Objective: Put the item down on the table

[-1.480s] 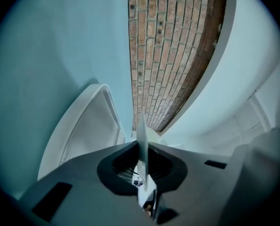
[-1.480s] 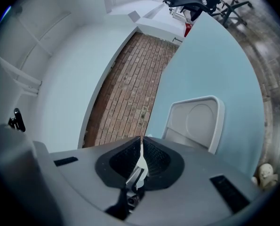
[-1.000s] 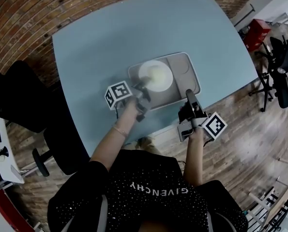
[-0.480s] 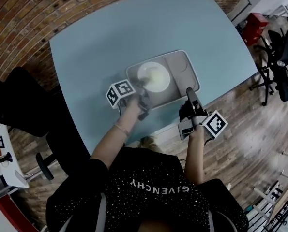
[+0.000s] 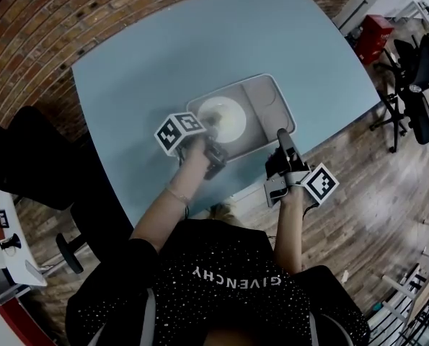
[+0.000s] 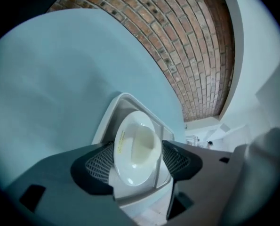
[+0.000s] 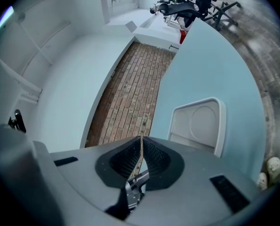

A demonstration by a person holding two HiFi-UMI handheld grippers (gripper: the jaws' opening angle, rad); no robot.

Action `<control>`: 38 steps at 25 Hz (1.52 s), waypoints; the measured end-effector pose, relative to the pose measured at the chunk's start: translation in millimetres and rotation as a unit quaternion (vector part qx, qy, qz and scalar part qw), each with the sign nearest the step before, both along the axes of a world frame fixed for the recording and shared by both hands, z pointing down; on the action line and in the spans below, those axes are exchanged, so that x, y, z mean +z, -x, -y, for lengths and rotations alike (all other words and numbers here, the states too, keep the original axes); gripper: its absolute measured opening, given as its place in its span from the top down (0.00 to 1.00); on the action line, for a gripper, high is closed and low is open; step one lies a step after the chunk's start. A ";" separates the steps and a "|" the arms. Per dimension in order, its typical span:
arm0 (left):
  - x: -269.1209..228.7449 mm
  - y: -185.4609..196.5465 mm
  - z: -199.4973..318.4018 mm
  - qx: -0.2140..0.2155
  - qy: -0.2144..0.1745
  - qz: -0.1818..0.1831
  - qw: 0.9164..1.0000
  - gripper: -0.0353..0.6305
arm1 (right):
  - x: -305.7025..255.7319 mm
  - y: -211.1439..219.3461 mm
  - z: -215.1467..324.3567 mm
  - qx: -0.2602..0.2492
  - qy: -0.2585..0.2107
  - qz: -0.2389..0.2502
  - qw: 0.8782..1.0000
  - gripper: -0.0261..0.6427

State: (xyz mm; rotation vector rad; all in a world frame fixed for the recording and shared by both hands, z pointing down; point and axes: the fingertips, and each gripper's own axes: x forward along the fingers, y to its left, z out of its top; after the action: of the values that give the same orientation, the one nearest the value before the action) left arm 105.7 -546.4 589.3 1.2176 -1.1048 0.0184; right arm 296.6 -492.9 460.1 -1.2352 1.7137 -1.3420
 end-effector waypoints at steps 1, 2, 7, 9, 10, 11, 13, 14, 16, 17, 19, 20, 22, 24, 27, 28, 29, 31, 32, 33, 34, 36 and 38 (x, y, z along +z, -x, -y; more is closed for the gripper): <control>2.3 0.8 -2.6 0.020 0.009 0.020 1.000 0.48 | -1.0 1.6 0.5 0.000 -0.001 0.000 1.000 0.94; 4.1 0.4 -3.7 0.040 0.015 0.039 0.998 0.48 | -2.1 3.0 0.9 0.000 -0.002 0.001 1.000 0.94; -5.6 -3.2 10.6 0.145 -0.061 0.177 0.972 0.46 | -7.4 8.5 0.4 -0.005 -0.010 0.013 1.000 0.94; -15.3 1.6 17.3 0.209 -0.120 0.269 0.933 0.45 | -8.0 7.9 -0.5 -0.004 -0.010 0.014 1.000 0.94; -19.6 6.7 18.9 0.238 -0.140 0.313 0.909 0.45 | -8.6 7.4 -0.5 -0.003 -0.011 0.014 1.000 0.94; -24.2 10.2 20.4 0.259 -0.158 0.343 0.889 0.45 | -9.2 7.2 -0.4 -0.003 -0.011 0.015 1.000 0.94; -35.0 14.9 23.3 0.264 -0.192 0.354 0.877 0.45 | -9.5 8.1 -0.3 -0.005 -0.012 0.013 1.000 0.94; -41.8 17.2 24.5 0.250 -0.208 0.337 0.884 0.45 | -9.1 9.1 -0.4 -0.007 -0.011 0.012 1.000 0.94; -62.4 19.1 26.7 0.205 -0.244 0.272 0.908 0.45 | -8.0 10.7 -0.6 -0.010 -0.010 0.011 1.000 0.94; -74.6 19.7 27.2 0.181 -0.262 0.233 0.919 0.45 | -7.2 11.3 -0.7 -0.012 -0.009 0.010 1.000 0.94; -94.0 24.7 26.4 0.132 -0.280 0.164 0.937 0.81 | -5.4 13.8 -0.3 -0.017 -0.007 0.009 1.000 0.94; -101.2 25.9 25.0 0.111 -0.285 0.128 0.944 0.94 | -4.3 16.0 0.1 -0.022 -0.006 0.007 1.000 0.94; -110.3 23.3 20.0 0.081 -0.284 0.053 0.954 0.94 | -0.5 21.6 1.3 -0.036 -0.001 0.000 0.999 0.94; -111.1 22.2 13.8 0.056 -0.273 -0.008 0.960 0.94 | 3.4 29.9 2.8 -0.050 0.006 -0.004 0.999 0.94; -104.8 32.8 4.1 0.032 -0.263 -0.038 0.964 0.94 | 5.8 48.6 3.9 -0.068 0.013 -0.006 0.998 0.94; -102.4 35.9 1.3 0.028 -0.260 -0.041 0.964 0.94 | 6.4 53.8 4.3 -0.074 0.015 -0.008 0.997 0.94; -100.4 37.7 -1.0 0.026 -0.257 -0.046 0.965 0.94 | 7.1 57.6 4.9 -0.079 0.017 -0.010 0.997 0.94; -97.8 38.7 -4.6 0.021 -0.252 -0.058 0.966 0.94 | 8.1 63.6 5.6 -0.091 0.018 -0.016 0.996 0.94; -97.1 38.5 -5.9 0.021 -0.251 -0.062 0.966 0.94 | 7.9 66.8 5.5 -0.098 0.017 -0.022 0.995 0.94; -96.5 38.1 -6.8 0.023 -0.249 -0.064 0.966 0.94 | 7.4 70.0 5.1 -0.104 0.015 -0.029 0.994 0.94; -96.0 37.3 -7.2 0.025 -0.248 -0.067 0.966 0.94 | 6.8 72.7 4.8 -0.107 0.014 -0.036 0.993 0.94; -94.5 35.5 -7.1 0.029 -0.244 -0.074 0.967 0.94 | 6.3 75.8 4.8 -0.110 0.014 -0.047 0.993 0.94; -93.2 32.8 -6.9 0.034 -0.241 -0.078 0.967 0.94 | 6.2 77.8 5.2 -0.114 0.014 -0.047 0.992 0.94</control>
State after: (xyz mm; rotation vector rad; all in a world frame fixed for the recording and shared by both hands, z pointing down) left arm 72.9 -539.5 496.1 1.6604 -0.9548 -0.3050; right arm 218.8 -498.0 466.3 -1.1618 1.9570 -1.4622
